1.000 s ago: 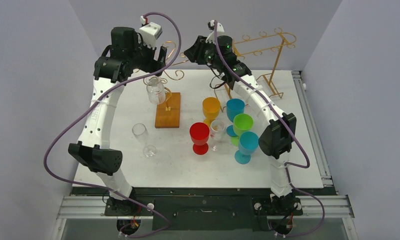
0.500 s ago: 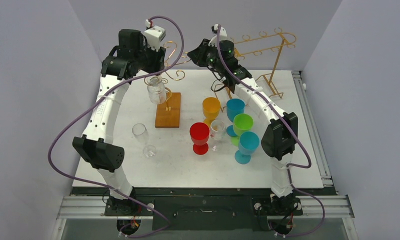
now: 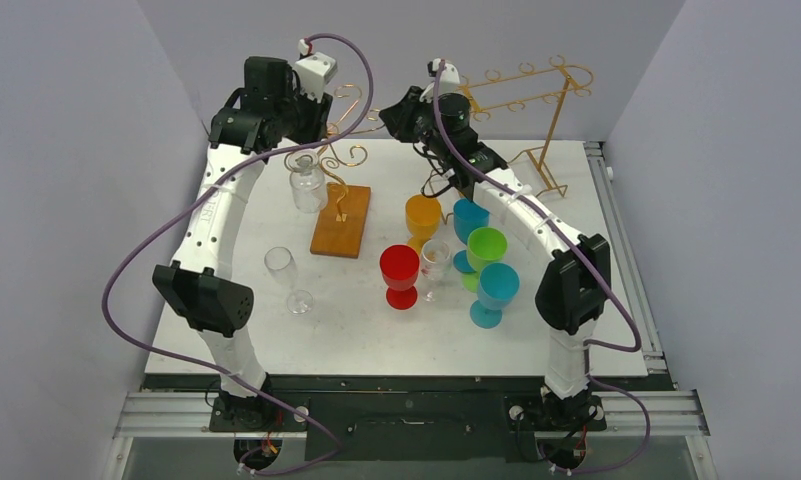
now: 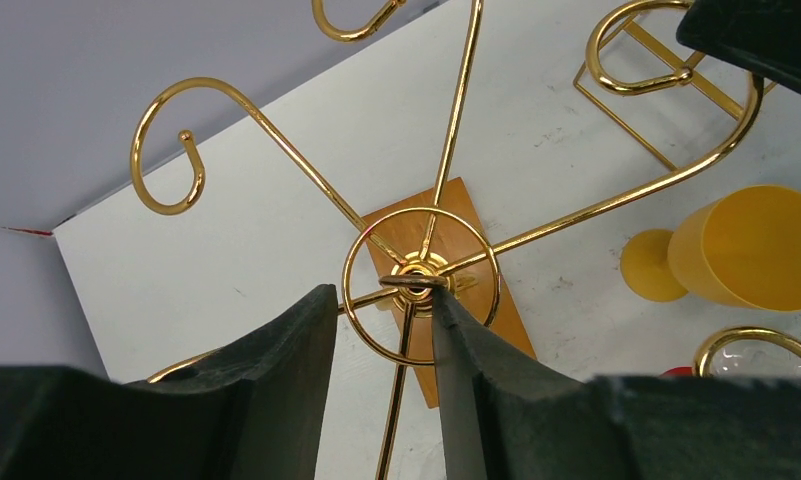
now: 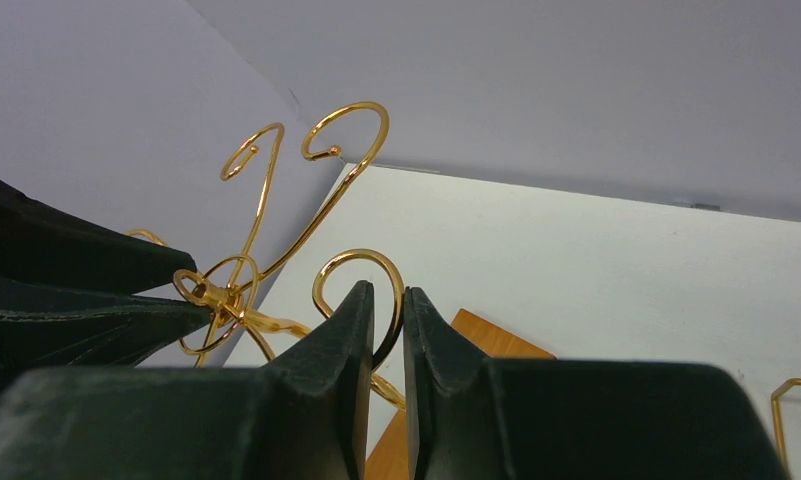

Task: Place the wine glass upside down on the wine glass rack
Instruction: Adjust the wine rack at the center of the board, then pick up the wine glass at the center of the board.

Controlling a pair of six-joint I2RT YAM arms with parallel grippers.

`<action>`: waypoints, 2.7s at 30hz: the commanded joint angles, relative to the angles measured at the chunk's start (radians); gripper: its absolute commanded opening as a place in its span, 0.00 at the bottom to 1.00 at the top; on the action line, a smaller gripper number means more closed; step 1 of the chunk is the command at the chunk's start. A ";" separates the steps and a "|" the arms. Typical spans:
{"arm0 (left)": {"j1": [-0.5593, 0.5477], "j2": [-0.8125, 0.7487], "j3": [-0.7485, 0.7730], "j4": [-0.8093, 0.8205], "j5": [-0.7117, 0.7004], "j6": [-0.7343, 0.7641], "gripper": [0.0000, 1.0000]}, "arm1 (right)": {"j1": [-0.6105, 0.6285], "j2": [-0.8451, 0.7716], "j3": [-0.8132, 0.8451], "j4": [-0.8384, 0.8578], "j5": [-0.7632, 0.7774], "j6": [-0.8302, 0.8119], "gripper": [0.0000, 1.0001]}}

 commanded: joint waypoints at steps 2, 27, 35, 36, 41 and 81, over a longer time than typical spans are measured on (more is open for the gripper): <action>0.029 0.034 0.084 0.025 -0.049 0.040 0.36 | 0.065 -0.055 -0.074 -0.043 -0.055 -0.013 0.00; 0.052 0.059 0.143 0.063 -0.078 0.098 0.36 | 0.137 -0.185 -0.315 -0.049 -0.039 0.029 0.00; 0.050 0.015 0.110 0.061 -0.062 0.084 0.56 | 0.108 -0.188 -0.271 -0.091 -0.055 0.030 0.14; 0.049 0.009 0.110 0.059 -0.058 0.082 0.59 | 0.103 -0.191 -0.262 -0.102 -0.055 0.028 0.17; 0.052 -0.019 0.113 0.029 -0.022 0.071 0.68 | 0.087 -0.230 -0.242 -0.158 -0.046 -0.003 0.41; 0.295 -0.428 -0.114 -0.137 0.230 -0.068 0.96 | 0.515 -0.283 -0.419 -0.636 0.435 -0.253 0.40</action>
